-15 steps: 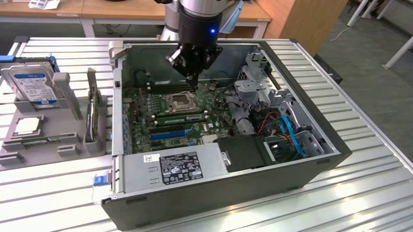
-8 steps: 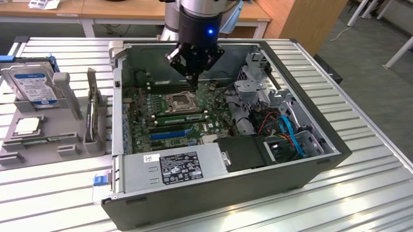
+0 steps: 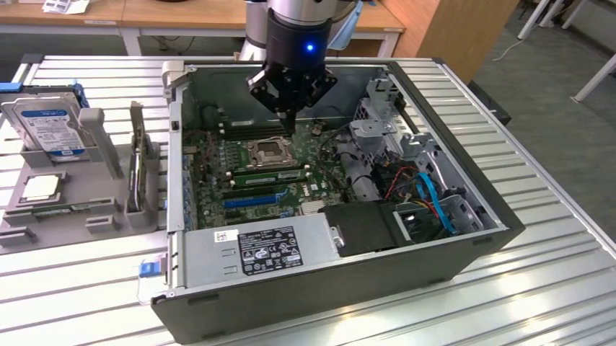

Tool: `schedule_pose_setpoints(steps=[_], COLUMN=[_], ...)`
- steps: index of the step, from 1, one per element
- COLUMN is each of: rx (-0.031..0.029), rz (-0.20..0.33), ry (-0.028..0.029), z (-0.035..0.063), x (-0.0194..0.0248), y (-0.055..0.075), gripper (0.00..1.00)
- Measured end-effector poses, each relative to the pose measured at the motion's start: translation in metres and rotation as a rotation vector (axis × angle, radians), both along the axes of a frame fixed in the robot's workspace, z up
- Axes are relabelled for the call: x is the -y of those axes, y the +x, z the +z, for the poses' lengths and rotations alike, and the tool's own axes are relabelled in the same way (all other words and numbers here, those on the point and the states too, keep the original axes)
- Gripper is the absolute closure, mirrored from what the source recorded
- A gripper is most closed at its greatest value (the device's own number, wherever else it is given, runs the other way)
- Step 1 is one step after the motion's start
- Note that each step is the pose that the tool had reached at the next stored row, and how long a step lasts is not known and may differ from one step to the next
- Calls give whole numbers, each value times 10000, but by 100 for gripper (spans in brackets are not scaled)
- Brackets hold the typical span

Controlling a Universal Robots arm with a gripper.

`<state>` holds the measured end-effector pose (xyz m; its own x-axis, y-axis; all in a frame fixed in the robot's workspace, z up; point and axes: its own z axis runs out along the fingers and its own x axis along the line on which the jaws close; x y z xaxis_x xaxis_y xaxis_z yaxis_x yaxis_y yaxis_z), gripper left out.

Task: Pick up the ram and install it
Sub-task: 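Press down the ram until it locks into place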

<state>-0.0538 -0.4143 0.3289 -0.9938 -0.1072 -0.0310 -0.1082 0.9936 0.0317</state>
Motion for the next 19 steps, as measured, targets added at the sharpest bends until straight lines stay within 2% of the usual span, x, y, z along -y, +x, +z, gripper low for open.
schedule_pose_setpoints(steps=[4,18,19], rx=[-1,0,-127], rz=[-515,-542,-542], ry=[0,0,-4], z=[0,-1,-1], x=[0,0,0], y=[0,0,0], gripper=[90,90,90])
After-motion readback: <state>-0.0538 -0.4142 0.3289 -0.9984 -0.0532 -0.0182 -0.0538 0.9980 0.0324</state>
